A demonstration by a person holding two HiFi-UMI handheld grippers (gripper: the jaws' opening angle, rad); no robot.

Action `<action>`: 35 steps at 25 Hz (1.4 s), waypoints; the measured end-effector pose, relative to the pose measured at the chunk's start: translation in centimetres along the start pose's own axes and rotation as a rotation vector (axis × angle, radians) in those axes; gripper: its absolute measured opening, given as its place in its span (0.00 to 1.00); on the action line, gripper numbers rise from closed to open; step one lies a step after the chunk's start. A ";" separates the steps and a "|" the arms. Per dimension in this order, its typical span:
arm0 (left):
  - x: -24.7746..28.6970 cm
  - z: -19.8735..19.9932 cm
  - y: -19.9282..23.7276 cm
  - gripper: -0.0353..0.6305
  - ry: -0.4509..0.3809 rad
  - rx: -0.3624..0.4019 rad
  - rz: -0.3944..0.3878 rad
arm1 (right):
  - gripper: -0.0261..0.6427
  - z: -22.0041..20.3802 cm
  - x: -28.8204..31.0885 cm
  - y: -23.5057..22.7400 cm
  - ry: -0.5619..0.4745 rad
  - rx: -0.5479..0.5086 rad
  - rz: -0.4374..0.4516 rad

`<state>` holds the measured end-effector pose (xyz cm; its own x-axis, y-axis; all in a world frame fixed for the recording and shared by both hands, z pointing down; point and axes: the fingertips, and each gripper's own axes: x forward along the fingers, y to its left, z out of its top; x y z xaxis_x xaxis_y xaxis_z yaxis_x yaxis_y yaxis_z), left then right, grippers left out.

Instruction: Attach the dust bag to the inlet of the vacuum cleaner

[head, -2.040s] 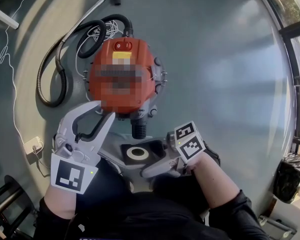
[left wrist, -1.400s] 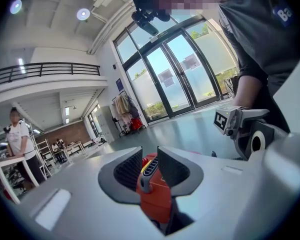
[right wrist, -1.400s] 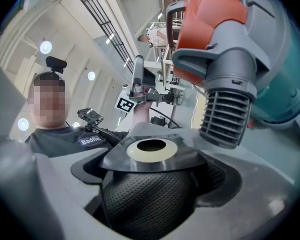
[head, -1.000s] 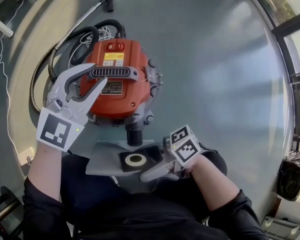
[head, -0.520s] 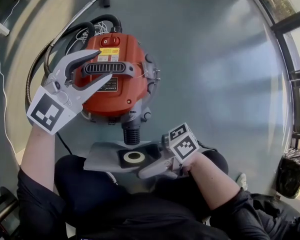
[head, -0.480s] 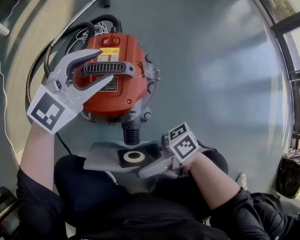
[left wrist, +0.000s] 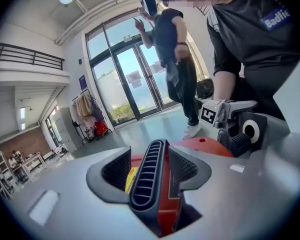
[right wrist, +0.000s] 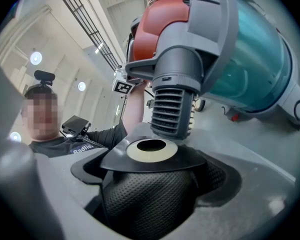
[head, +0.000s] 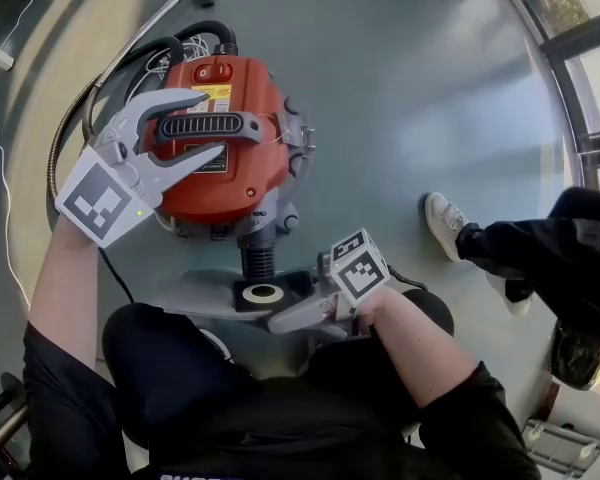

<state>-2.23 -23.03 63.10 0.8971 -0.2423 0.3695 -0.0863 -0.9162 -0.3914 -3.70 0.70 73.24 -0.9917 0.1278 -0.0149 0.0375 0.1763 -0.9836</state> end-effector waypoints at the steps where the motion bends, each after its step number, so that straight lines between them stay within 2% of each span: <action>1: 0.2 -0.3 -0.2 0.44 0.017 0.011 -0.014 | 0.82 0.1 -0.1 -0.2 -0.008 0.009 -0.004; 4: 0.5 -0.9 -0.7 0.42 0.050 0.069 -0.041 | 0.82 0.7 -0.6 -0.7 -0.041 0.031 -0.006; 8: 0.4 -0.8 -0.4 0.33 0.038 0.100 -0.026 | 0.82 1.1 -0.6 -1.1 -0.054 0.045 -0.006; 25: 0.5 -1.1 -0.4 0.32 0.064 0.142 -0.007 | 0.81 3.4 -0.3 -1.2 -0.168 0.156 0.067; 30: 0.7 -1.1 -0.4 0.31 0.066 0.157 0.002 | 0.81 3.9 0.1 -0.9 -0.232 0.192 0.092; 35: 0.7 -1.1 -0.4 0.31 0.067 0.161 0.003 | 0.81 4.5 0.1 -1.1 -0.304 0.208 0.078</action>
<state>-2.02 -23.20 64.48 0.8654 -0.2704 0.4219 -0.0131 -0.8538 -0.5205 -4.39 -3.91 73.54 -0.9793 -0.1678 -0.1130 0.1194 -0.0284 -0.9924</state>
